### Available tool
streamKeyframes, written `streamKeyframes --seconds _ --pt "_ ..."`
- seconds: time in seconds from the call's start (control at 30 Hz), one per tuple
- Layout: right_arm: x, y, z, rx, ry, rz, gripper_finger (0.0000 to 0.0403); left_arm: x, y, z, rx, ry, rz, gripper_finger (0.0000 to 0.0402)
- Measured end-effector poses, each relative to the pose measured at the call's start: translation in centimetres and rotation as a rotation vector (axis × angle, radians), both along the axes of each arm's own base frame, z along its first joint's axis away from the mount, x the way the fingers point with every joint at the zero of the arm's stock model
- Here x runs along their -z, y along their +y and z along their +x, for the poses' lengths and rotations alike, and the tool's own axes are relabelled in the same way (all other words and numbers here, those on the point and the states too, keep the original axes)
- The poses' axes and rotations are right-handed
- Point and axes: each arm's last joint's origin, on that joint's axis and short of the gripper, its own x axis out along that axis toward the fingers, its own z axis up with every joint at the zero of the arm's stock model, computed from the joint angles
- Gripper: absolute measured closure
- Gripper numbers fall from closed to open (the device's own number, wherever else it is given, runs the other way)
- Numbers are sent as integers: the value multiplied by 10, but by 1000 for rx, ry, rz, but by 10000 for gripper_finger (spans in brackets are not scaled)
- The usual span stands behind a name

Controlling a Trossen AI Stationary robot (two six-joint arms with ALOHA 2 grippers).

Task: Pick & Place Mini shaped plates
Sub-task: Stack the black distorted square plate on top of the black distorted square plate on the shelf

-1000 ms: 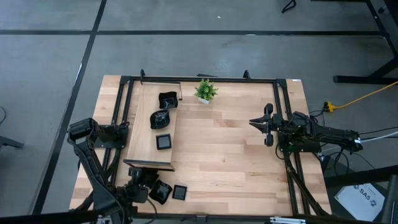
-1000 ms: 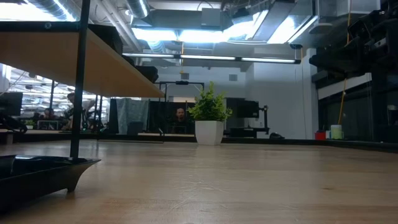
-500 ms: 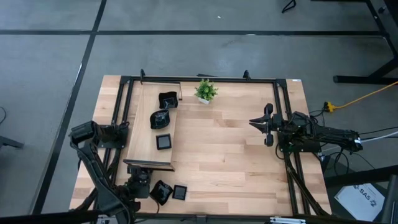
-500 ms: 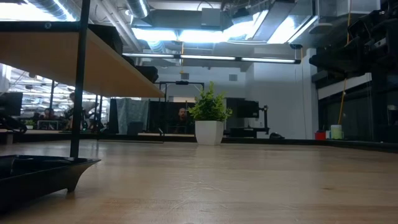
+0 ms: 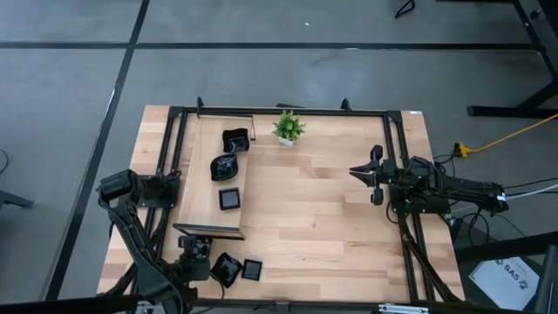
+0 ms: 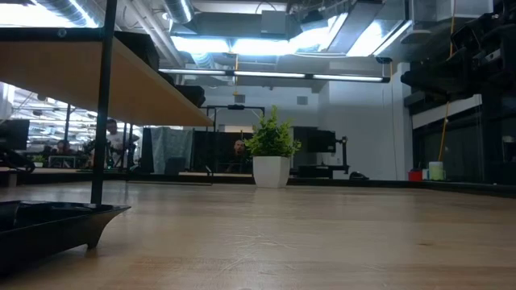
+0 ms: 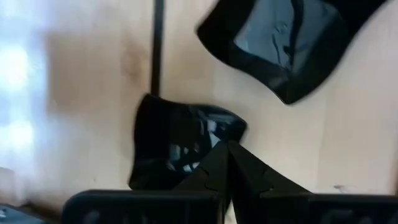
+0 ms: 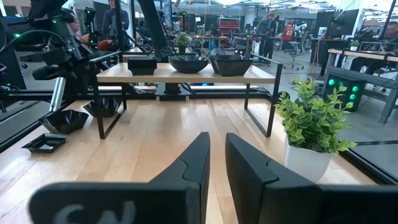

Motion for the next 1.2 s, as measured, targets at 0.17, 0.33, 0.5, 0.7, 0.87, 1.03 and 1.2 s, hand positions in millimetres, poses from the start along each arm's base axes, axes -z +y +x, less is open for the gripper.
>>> streamKeyframes --seconds 0.17,0.33,0.5,0.7,0.87,1.03,1.2 --pt "0 0 0 0 0 0 350 1 -2 -1 38 53 -28 364" --pt "0 0 0 0 0 0 350 6 -2 1 72 58 -36 308" --pt "0 0 0 0 0 0 350 15 3 0 61 88 -32 261" --pt "0 0 0 0 0 0 350 24 7 -3 65 123 -35 248" --pt "0 0 0 0 0 0 350 24 5 -1 68 119 -56 259" --pt "0 0 0 0 0 0 350 24 3 0 97 114 -70 295" --pt "0 0 0 0 0 0 350 24 3 0 92 106 -68 353"
